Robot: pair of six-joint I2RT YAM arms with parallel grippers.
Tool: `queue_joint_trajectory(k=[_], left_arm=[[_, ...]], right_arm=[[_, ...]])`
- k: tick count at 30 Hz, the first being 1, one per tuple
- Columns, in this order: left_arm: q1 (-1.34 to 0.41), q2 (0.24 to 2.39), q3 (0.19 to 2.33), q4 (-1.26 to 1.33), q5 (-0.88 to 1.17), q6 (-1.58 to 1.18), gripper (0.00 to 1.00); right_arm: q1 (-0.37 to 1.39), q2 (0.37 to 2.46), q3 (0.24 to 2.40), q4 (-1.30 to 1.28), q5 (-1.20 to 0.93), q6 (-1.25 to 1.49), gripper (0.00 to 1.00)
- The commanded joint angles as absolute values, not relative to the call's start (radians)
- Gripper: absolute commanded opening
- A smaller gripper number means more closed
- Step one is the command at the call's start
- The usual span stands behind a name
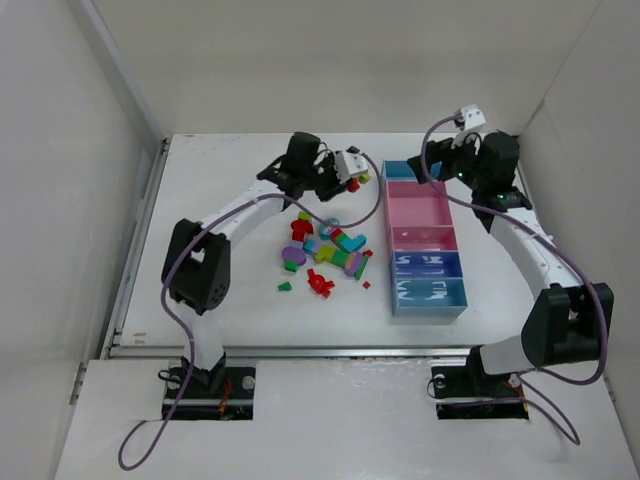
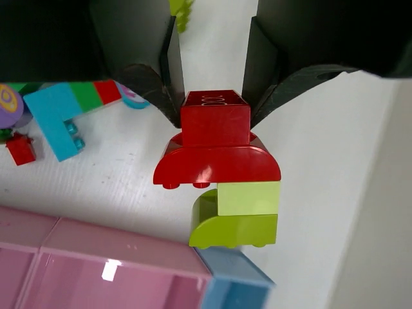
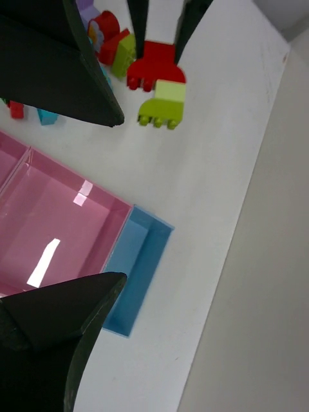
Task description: Sort the legos into containers by color
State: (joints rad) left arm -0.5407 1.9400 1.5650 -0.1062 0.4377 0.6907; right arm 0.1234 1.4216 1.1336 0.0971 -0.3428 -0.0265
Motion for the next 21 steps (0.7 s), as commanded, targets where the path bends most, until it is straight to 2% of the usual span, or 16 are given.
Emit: queue_joint_trajectory(k=[1, 8, 11, 21], left_arm=[[-0.496, 1.784, 1.513, -0.011, 0.616, 0.886, 0.0], [-0.495, 1.592, 1.362, 0.041, 0.767, 1.115, 0.0], [-0.495, 1.525, 1.301, 0.052, 0.796, 1.17, 0.0], [-0.495, 1.361, 1.134, 0.084, 0.888, 1.324, 0.0]], right_arm=[[0.049, 1.39, 1.204, 0.123, -0.637, 0.015, 1.0], [0.031, 1.476, 1.295, 0.114, -1.131, 0.133, 1.0], [0.049, 1.517, 1.342, 0.114, -1.263, 0.239, 1.0], [0.19, 1.536, 1.342, 0.114, -1.25, 0.272, 1.0]])
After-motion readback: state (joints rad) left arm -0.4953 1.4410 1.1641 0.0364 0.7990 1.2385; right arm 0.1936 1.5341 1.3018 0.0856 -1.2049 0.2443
